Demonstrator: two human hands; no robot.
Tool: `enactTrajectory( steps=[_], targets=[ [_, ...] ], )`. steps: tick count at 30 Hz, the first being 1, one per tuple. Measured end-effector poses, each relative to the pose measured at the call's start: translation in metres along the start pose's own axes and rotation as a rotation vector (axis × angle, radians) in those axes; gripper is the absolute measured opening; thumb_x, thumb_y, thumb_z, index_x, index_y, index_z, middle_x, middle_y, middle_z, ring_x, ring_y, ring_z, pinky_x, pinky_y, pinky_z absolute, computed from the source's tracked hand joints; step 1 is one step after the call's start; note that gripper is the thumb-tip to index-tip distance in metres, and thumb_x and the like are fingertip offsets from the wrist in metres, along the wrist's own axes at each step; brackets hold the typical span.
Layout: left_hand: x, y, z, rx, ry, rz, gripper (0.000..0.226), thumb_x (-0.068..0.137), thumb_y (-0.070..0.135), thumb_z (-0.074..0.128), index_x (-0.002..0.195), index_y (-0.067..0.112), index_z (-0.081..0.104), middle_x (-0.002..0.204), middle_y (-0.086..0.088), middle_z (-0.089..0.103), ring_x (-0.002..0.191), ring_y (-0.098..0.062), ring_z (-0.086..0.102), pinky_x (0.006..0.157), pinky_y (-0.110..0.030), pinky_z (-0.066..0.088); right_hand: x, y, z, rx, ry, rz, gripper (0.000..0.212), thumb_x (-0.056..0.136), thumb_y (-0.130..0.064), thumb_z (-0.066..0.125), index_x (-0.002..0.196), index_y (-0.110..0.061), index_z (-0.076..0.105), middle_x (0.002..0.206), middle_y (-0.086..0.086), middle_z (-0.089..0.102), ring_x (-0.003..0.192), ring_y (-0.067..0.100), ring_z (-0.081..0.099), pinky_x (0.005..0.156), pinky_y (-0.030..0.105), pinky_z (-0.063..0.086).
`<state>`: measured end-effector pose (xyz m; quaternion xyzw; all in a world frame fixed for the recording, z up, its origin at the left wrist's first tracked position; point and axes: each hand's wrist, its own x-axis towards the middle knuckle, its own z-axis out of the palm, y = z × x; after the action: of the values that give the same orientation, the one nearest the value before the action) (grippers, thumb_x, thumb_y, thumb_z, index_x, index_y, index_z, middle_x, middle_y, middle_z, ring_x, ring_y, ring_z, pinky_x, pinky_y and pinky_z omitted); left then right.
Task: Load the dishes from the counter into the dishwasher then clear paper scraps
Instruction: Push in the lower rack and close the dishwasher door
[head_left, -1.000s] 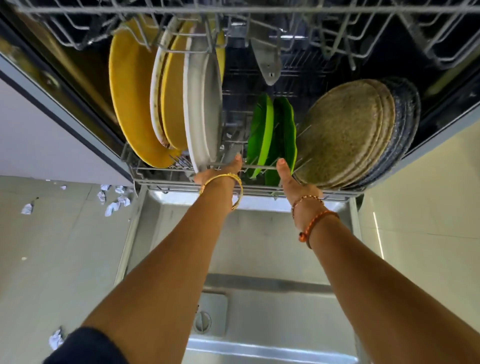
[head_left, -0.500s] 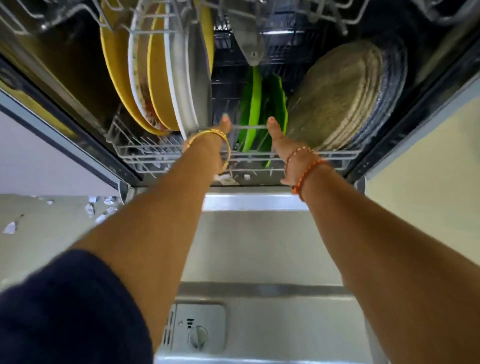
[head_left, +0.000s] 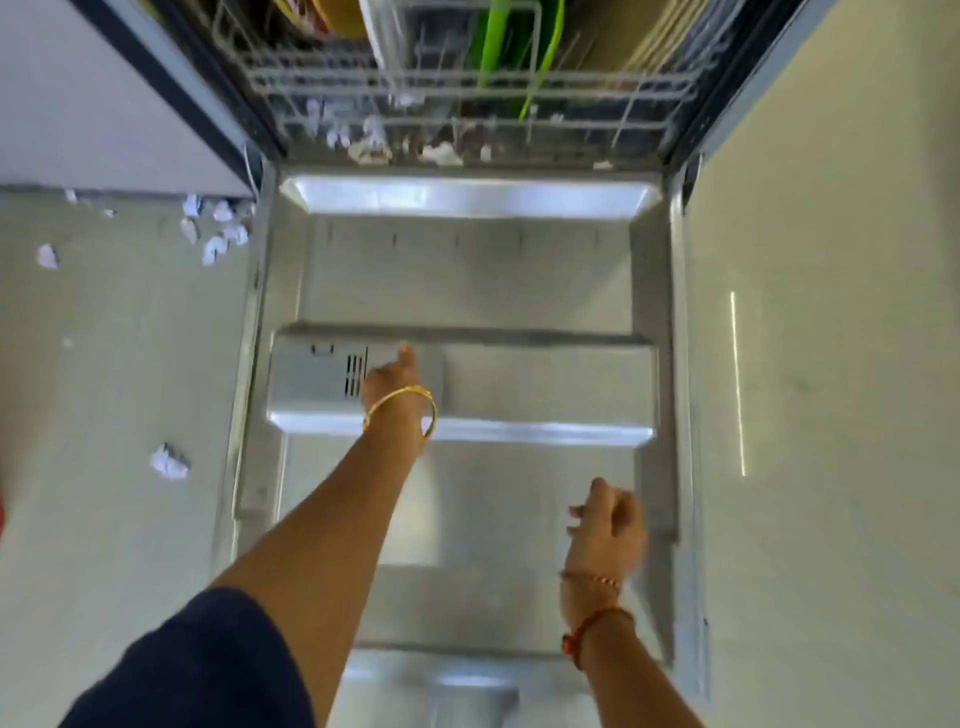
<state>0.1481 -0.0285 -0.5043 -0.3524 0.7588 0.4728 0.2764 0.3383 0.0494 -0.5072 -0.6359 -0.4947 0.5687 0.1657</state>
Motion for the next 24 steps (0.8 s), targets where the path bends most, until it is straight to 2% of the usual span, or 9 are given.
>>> enactTrajectory(
  steps=[2,7,9,11,13,16,18,21,24],
  targets=[
    [-0.019,-0.063,-0.012,0.030,0.063,-0.107,0.051,0.094,0.040,0.044,0.116,-0.005,0.053,0.119,-0.022,0.059,0.100,-0.031,0.058,0.094,-0.037,0.046,-0.028,0.040,-0.028,-0.049,0.006,0.127,0.034,0.086,-0.023,0.057,0.056,-0.014,0.045,0.052,0.004,0.045,0.049,0.010,0.048,0.053,0.028,0.038],
    [-0.055,-0.196,-0.049,-0.032,0.511,-0.254,0.050,0.086,0.026,0.062,0.122,-0.005,0.045,0.126,-0.023,0.051,0.116,-0.037,0.050,0.094,-0.035,0.037,-0.068,0.125,-0.086,-0.137,-0.076,0.486,0.028,0.090,-0.015,0.056,0.064,-0.011,0.049,0.061,0.007,0.050,0.058,0.017,0.047,0.049,0.024,0.042],
    [-0.069,-0.242,-0.068,-0.063,0.536,-0.336,0.061,0.079,0.025,0.071,0.124,-0.003,0.041,0.130,-0.021,0.045,0.115,-0.035,0.049,0.095,-0.037,0.036,-0.073,0.146,-0.099,-0.172,-0.119,0.611,0.020,0.088,-0.020,0.060,0.073,-0.011,0.051,0.068,0.007,0.051,0.059,0.015,0.047,0.052,0.026,0.041],
    [-0.069,-0.303,-0.072,-0.170,0.366,-0.438,0.084,0.068,0.047,0.077,0.130,0.007,0.037,0.132,-0.010,0.040,0.115,-0.026,0.045,0.100,-0.030,0.034,-0.072,0.164,-0.106,-0.162,-0.162,0.734,0.022,0.085,-0.030,0.063,0.096,-0.012,0.056,0.085,0.007,0.055,0.075,0.015,0.052,0.061,0.029,0.043],
    [-0.057,-0.348,-0.076,-0.485,0.155,-0.644,0.091,0.063,0.076,0.060,0.132,0.023,0.034,0.130,-0.002,0.040,0.115,-0.018,0.039,0.106,-0.017,0.024,-0.065,0.185,-0.106,-0.025,-0.210,0.827,0.051,0.079,-0.044,0.063,0.124,-0.022,0.051,0.114,-0.002,0.056,0.107,0.015,0.050,0.074,0.034,0.045],
    [-0.052,-0.355,-0.088,-0.568,-0.002,-0.593,0.062,0.085,0.054,0.052,0.134,0.018,0.040,0.130,-0.003,0.046,0.124,-0.023,0.042,0.109,-0.037,0.030,-0.051,0.212,-0.096,0.259,-0.243,0.800,0.093,0.052,-0.050,0.075,0.136,-0.033,0.040,0.127,-0.009,0.054,0.116,0.013,0.049,0.073,0.038,0.047],
    [-0.039,-0.345,-0.095,-0.625,-0.048,-0.486,0.063,0.086,0.051,0.050,0.136,0.013,0.040,0.136,-0.004,0.048,0.128,-0.023,0.043,0.108,-0.041,0.032,-0.044,0.220,-0.089,0.409,-0.221,0.758,0.090,0.049,-0.043,0.082,0.131,-0.029,0.047,0.127,-0.004,0.057,0.110,0.015,0.056,0.072,0.042,0.049],
    [-0.037,-0.346,-0.101,-0.667,-0.135,-0.454,0.059,0.087,0.051,0.049,0.132,0.014,0.042,0.132,-0.008,0.052,0.123,-0.026,0.048,0.106,-0.043,0.033,-0.045,0.219,-0.088,0.461,-0.230,0.757,0.059,0.051,-0.033,0.077,0.107,-0.026,0.059,0.124,0.001,0.057,0.108,0.016,0.055,0.081,0.047,0.047],
    [-0.053,-0.326,-0.105,-0.640,-0.109,-0.460,0.054,0.083,0.051,0.055,0.123,0.015,0.044,0.122,-0.010,0.054,0.112,-0.027,0.052,0.105,-0.043,0.033,-0.063,0.199,-0.092,0.407,-0.206,0.750,0.092,0.037,-0.043,0.077,0.124,-0.028,0.053,0.123,-0.004,0.056,0.105,0.010,0.052,0.073,0.037,0.045]
  ],
)
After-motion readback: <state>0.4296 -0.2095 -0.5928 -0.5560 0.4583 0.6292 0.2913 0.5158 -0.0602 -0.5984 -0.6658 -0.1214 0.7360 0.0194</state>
